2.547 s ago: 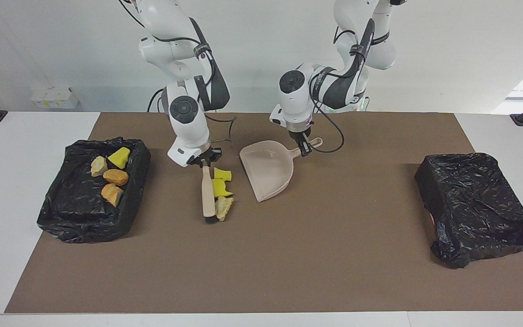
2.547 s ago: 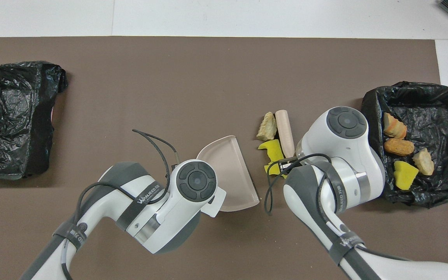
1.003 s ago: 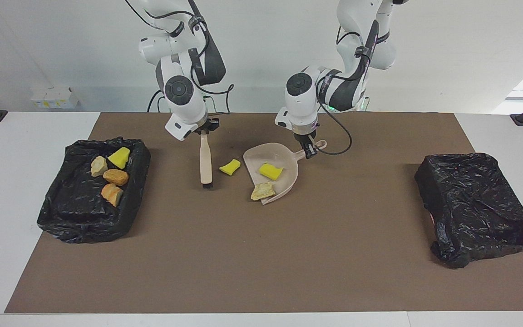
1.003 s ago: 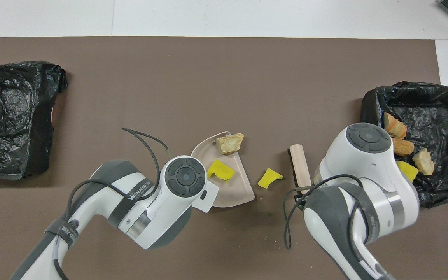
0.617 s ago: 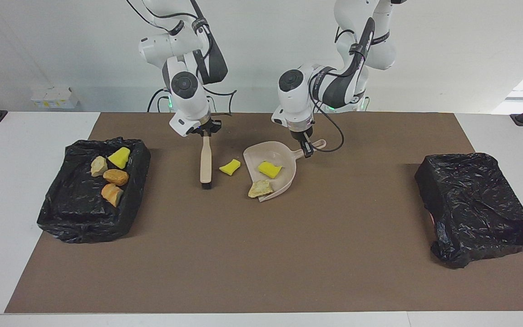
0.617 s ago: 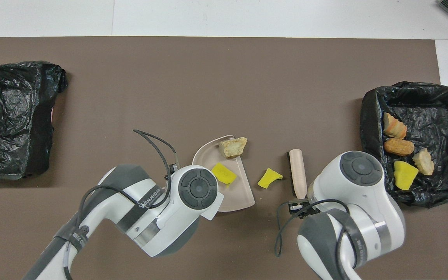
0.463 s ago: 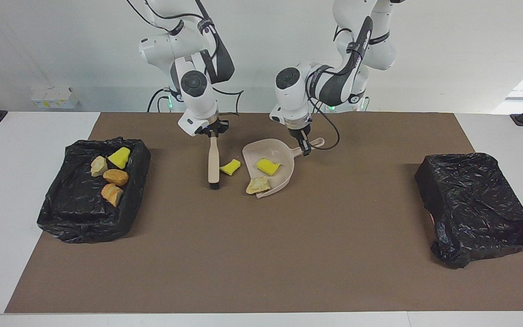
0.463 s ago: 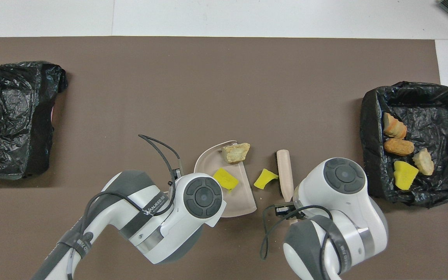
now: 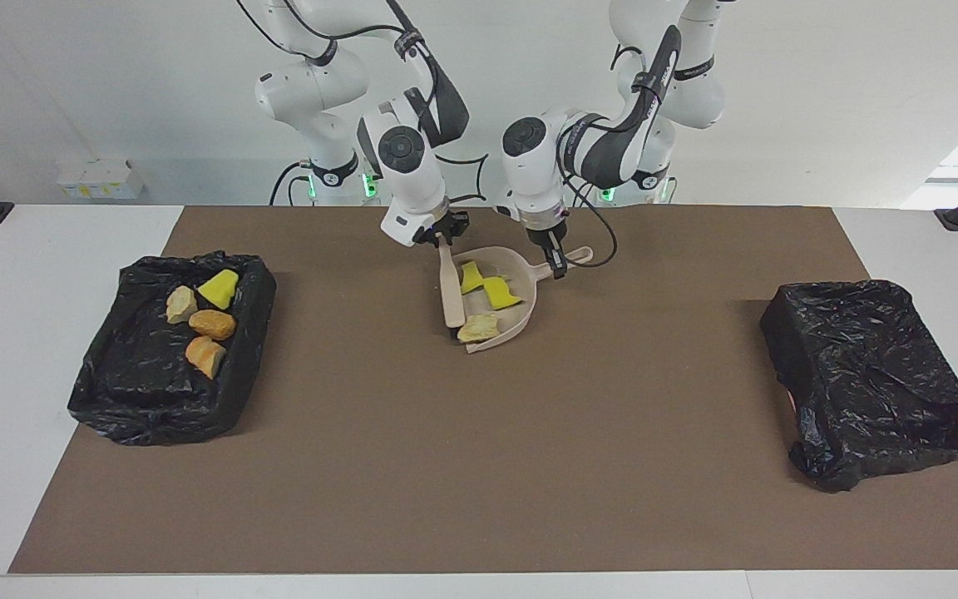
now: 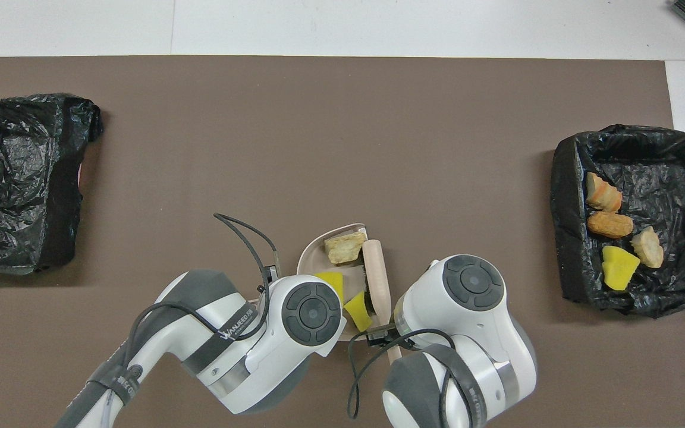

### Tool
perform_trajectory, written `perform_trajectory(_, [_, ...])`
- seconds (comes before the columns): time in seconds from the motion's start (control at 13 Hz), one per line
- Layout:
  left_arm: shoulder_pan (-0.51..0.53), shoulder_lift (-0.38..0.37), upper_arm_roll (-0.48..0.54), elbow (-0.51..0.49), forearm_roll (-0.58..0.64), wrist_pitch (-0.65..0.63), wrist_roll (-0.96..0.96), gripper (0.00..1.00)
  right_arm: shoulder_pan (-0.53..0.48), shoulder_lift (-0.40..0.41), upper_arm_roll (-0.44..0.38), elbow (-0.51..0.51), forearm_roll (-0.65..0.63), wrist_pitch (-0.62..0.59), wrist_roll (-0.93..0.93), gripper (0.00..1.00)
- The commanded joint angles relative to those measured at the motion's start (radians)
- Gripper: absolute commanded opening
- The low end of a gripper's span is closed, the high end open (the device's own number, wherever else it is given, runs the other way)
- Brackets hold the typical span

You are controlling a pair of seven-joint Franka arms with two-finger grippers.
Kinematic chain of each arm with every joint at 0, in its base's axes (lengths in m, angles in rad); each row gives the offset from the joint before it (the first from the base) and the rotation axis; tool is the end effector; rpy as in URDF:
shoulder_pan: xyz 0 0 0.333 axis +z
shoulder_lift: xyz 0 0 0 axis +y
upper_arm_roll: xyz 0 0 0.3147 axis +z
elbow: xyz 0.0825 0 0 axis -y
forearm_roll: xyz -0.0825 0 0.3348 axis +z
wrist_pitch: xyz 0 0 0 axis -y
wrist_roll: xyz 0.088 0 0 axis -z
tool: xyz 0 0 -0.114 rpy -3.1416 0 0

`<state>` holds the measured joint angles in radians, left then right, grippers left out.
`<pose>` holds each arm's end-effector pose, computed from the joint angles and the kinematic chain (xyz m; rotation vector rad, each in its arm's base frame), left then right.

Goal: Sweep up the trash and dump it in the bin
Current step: 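Sweep the yellow sponges and tan chunk into the dustpan with the brush, then carry the loaded dustpan to the bin near the left gripper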

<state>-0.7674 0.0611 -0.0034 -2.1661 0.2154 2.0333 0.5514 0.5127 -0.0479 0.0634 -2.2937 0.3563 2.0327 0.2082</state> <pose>0.3554 -0.3265 0.3754 -2.2041 1.9280 0.2532 0.3609 0.2607 0.3794 -2.9019 -0.2519 0.4535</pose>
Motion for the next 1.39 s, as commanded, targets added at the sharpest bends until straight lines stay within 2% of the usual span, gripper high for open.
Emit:
perform_trajectory(0.0, [-0.01,-0.03,0.007,-0.04,0.016,0.013,0.007,0.0,-0.02,0.014,-0.004,0.017,0.044,-0.002,-0.093,0.0])
perform_trajectory(0.15, [-0.009,-0.03,0.008,-0.04,0.018,0.013,0.007,0.0,-0.063,0.013,-0.01,0.008,0.03,-0.028,-0.141,0.0])
perform_trajectory(0.54, [0.026,-0.02,0.01,-0.028,0.018,0.038,0.019,0.0,-0.175,0.028,-0.01,0.01,-0.106,-0.057,-0.138,0.0])
perform_trajectory(0.69, [0.06,-0.017,0.014,-0.009,0.018,0.038,0.042,0.0,-0.183,0.031,-0.008,0.013,-0.16,-0.051,-0.13,0.0])
perform_trajectory(0.93, [0.135,-0.023,0.017,0.023,0.018,0.024,0.087,0.0,-0.183,0.036,-0.008,0.013,-0.16,-0.042,-0.124,0.0])
perform_trajectory(1.08, [0.198,-0.046,0.017,0.023,0.018,0.025,0.134,0.0,-0.16,0.039,-0.007,0.023,-0.184,-0.037,-0.066,0.0])
perform_trajectory(1.31, [0.285,-0.073,0.022,0.032,0.019,0.024,0.212,0.0,-0.015,0.04,-0.004,0.065,-0.22,-0.009,0.169,0.0])
